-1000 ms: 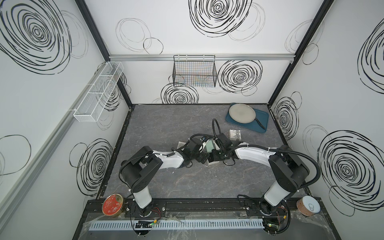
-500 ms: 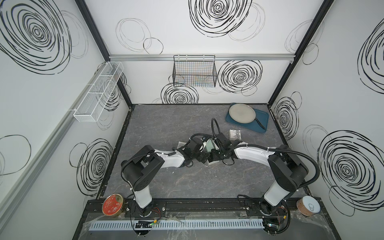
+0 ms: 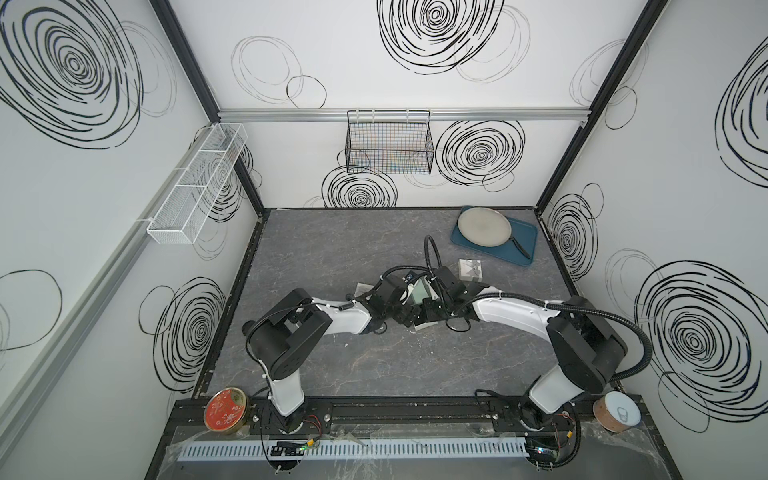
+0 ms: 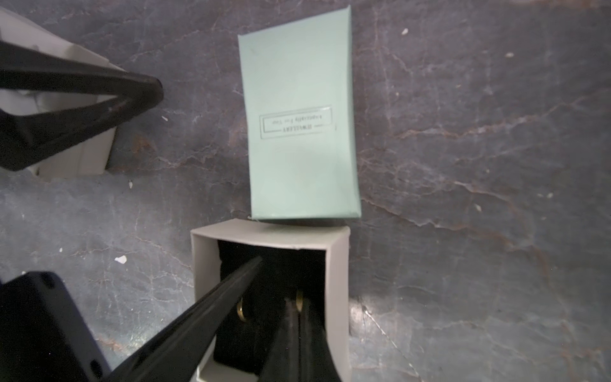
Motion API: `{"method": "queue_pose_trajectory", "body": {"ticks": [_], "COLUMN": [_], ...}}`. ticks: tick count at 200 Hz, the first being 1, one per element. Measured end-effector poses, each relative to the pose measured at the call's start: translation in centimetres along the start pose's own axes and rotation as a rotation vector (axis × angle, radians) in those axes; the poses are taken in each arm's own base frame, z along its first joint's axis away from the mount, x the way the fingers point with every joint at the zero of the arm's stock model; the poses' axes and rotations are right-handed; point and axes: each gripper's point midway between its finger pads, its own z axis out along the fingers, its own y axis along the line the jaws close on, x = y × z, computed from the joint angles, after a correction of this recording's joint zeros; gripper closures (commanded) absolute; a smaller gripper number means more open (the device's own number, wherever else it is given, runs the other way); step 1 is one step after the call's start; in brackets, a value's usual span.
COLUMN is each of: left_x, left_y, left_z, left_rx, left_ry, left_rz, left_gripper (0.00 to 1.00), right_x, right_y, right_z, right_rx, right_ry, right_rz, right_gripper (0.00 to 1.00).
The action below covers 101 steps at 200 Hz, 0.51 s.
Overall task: Take the rings out of the lift-off lid box
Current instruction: Take out the ring from the jewelry box.
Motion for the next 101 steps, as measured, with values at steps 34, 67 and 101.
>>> {"method": "queue_pose_trajectory", "body": {"ticks": [34,67,101], "left_x": [0.0,0.1,0.1], "left_y": [-0.1,-0.1,-0.1], "left_z": [0.0,0.0,0.0], "left_rx": [0.002,0.002,0.002], "left_ry": [0.000,0.003,0.003], "left_rz": [0.002,0.003,0.004], "left_gripper": [0.00,0.00,0.00], "right_x": [0.3,0.1,0.3], "right_y": [0.0,0.3,0.4], "right_z": [-0.3,-0.9,-1.3], "right_rx": [-0.015,-0.041,-0.065], "right_ry": [-0.017,-0.043,-0.059], "right_rz": [0.001,0.002,0.005], "right_gripper": [1.00,1.00,1.00]}}
